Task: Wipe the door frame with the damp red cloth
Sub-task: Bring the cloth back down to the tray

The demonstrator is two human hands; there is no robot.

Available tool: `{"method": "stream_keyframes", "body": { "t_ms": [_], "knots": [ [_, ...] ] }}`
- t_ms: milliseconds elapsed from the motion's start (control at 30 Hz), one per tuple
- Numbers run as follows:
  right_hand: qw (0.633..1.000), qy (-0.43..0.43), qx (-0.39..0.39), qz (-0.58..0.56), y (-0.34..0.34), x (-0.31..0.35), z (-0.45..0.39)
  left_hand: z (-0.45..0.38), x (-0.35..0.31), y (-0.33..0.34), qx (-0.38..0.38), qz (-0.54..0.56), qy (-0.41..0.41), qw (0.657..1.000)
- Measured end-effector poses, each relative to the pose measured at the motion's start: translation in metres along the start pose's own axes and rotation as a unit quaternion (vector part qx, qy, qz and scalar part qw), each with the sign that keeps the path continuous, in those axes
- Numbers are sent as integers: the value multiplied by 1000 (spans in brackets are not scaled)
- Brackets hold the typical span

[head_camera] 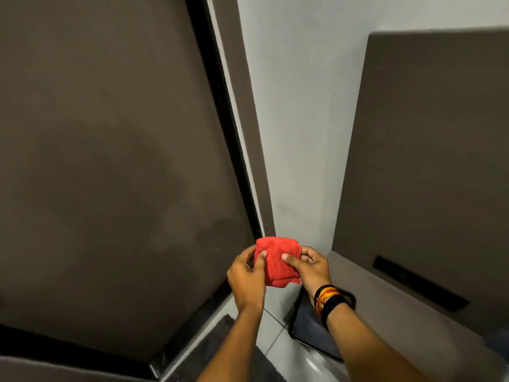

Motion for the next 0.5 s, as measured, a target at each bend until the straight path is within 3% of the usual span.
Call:
{"method": "stream_keyframes", "body": {
  "t_ms": [133, 500],
  "knots": [
    [997, 45, -55, -14, -42, -53, -36, -2, 54, 57, 13, -28, -33, 999],
    [973, 146, -181, -5, -151, -217, -102, 29, 229, 177, 162, -91, -186, 965]
  ]
}}
Point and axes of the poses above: each hand's wrist, its own z-axis away from the middle knuckle, its own y-axis out of the palm, x = y × z, the point moved 7 cm from there along -z, towards the middle knuckle, and after that the axes turned 2 degrees about -y, right-handed, at the moved point
